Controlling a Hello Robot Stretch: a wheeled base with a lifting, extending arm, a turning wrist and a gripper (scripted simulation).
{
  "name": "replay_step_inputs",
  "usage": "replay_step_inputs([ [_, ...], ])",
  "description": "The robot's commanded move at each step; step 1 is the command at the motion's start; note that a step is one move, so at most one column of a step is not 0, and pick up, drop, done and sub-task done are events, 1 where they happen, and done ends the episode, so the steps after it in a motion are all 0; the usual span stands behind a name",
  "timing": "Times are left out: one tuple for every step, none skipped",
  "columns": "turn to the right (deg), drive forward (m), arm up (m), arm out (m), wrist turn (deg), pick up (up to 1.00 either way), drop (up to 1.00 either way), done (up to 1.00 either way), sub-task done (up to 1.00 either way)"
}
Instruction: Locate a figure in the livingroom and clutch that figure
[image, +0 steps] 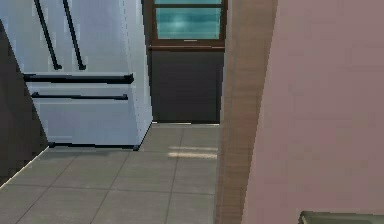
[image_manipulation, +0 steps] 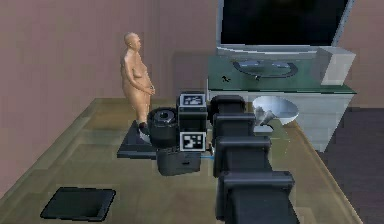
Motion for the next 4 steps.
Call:
replay_step_inputs([
  [0.0,0.00,-0.10,0.00,0.0,0.00,0.00,0.00,0.00],
  [0.0,0.00,0.00,0.00,0.0,1.00,0.00,0.00,0.00],
  [0.0,0.00,0.10,0.00,0.0,0.00,0.00,0.00,0.00],
  [0.0,0.00,0.00,0.00,0.0,0.00,0.00,1.00,0.00],
])
